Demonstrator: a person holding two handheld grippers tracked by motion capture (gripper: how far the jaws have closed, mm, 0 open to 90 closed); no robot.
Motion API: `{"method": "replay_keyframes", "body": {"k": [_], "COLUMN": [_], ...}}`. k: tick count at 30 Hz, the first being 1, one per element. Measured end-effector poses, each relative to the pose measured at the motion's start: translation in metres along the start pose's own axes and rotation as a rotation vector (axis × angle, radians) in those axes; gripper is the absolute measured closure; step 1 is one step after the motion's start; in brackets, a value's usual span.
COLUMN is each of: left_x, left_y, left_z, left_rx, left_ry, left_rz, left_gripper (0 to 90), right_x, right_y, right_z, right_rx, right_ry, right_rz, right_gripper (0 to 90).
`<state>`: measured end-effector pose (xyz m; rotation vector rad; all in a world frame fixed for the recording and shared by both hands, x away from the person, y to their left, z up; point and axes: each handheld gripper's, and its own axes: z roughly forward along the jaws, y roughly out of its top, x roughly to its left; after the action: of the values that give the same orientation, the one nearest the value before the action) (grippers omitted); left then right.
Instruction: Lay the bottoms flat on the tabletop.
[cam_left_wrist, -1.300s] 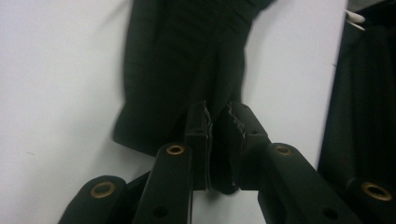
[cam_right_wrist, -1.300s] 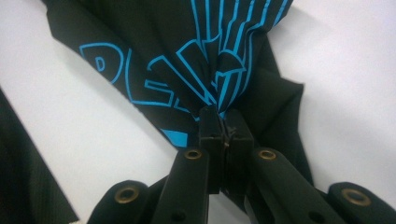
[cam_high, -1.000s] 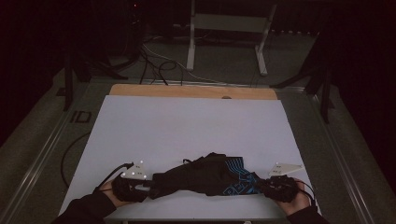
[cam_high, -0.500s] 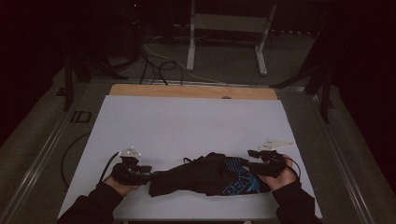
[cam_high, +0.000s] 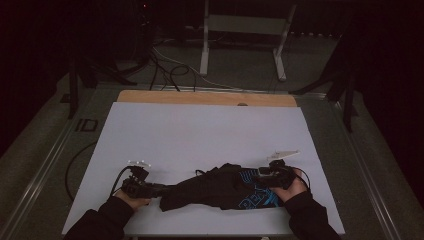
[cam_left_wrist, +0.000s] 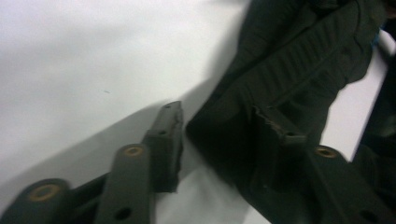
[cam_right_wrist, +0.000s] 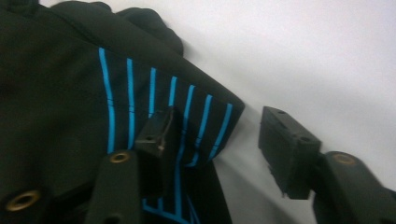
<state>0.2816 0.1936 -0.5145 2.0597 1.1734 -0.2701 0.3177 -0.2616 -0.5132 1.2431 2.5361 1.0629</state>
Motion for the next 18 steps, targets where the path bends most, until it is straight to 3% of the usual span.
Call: {"method": "replay_keyframes", "body": {"k": [1, 2, 4, 5, 6, 10, 11, 12, 14, 18], "left_x": [0.000, -0.001, -0.002, -0.004, -0.006, -0.013, -0.013, -0.016, -0.017, -0.020], "left_y": [0.000, 0.000, 0.000, 0.000, 0.000, 0.006, 0.006, 0.011, 0.017, 0.033], "left_z": [0.000, 0.000, 0.000, 0.000, -0.001, -0.012, -0.012, -0.020, -0.027, -0.036], "left_rx": [0.000, -0.008, -0.011, -0.018, -0.022, -0.099, -0.099, -0.137, -0.167, -0.199], "left_ry": [0.000, 0.006, 0.007, 0.011, 0.024, 0.072, 0.072, 0.089, 0.104, 0.143], "left_rz": [0.000, 0.021, 0.026, 0.043, 0.059, 0.099, 0.099, 0.129, 0.140, 0.186], "left_gripper": [64.5, 68.7, 75.9, 75.9, 79.9, 81.2, 81.2, 81.3, 81.3, 81.2], "right_x": [0.001, 0.002, 0.004, 0.004, 0.006, 0.008, 0.008, 0.007, 0.007, 0.006], "right_y": [0.000, 0.000, 0.001, 0.001, 0.002, 0.007, 0.007, 0.010, 0.014, 0.025], "right_z": [0.000, 0.001, 0.000, 0.000, -0.004, -0.015, -0.015, -0.023, -0.031, -0.041], "right_rx": [0.001, 0.001, -0.001, -0.001, -0.015, -0.059, -0.059, -0.104, -0.133, -0.178], "right_ry": [0.019, 0.013, 0.005, 0.005, 0.004, -0.025, -0.025, -0.025, -0.029, -0.034], "right_rz": [0.004, -0.004, -0.014, -0.014, -0.026, -0.049, -0.049, -0.037, -0.040, -0.046], "right_gripper": [58.3, 62.1, 73.2, 73.2, 81.2, 82.6, 82.6, 82.8, 82.8, 82.8]}}
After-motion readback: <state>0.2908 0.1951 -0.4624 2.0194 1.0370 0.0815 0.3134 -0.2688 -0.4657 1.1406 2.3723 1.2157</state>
